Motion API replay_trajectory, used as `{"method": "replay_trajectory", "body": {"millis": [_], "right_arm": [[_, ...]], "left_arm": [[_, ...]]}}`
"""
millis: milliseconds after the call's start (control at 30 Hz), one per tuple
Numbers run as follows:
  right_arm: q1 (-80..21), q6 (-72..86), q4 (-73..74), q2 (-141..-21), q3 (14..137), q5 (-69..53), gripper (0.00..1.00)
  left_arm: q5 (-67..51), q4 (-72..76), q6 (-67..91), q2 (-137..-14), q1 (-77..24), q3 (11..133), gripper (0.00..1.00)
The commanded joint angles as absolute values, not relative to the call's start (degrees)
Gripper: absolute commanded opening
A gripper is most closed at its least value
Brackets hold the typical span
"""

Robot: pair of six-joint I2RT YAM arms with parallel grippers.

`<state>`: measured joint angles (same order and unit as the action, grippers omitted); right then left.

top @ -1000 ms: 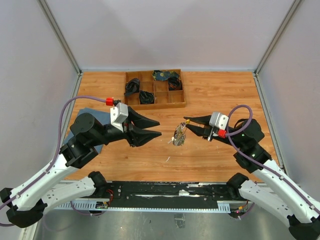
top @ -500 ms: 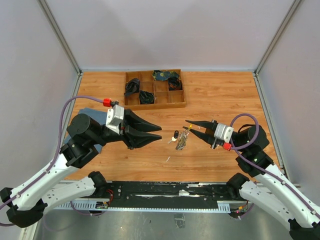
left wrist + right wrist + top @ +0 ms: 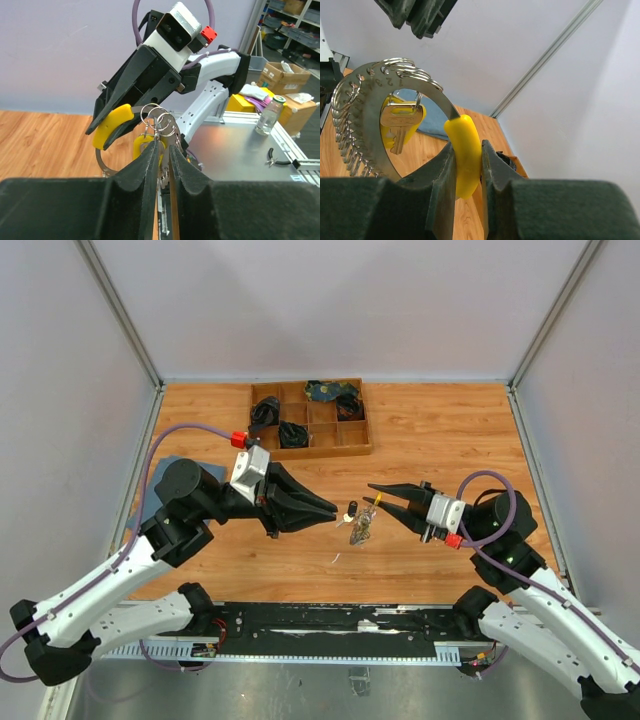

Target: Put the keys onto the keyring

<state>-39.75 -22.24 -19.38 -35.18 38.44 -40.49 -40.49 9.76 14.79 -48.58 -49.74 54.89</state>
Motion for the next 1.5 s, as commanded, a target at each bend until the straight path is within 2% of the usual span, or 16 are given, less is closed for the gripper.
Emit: {"method": "replay_trajectory", "body": {"millis": [0, 300, 1333, 1467], "right_arm": [[-41.02, -25.02, -21.89, -34.45, 38.97, -40.83, 0.01], [-41.8, -27.57, -21.79, -35.11, 39.8, -39.74, 0.01], [-44.29, -31.53, -22.49, -38.14, 42.8, -38.85, 0.01], [-44.6, -31.7, -22.3, -38.15, 42.77, -38.85, 0.01]], "left_arm": [[-43.12, 13.86, 16.8, -49.58, -50.71, 53.99, 0.21], [-42.95, 14.1, 17.2, -51.45, -52.62, 53.41, 0.26], [-39.19, 9.33, 15.19, -51.92, -53.61, 53.13, 0.24], [-39.12, 9.22, 15.29, -52.03, -53.61, 53.26, 0.27]]}}
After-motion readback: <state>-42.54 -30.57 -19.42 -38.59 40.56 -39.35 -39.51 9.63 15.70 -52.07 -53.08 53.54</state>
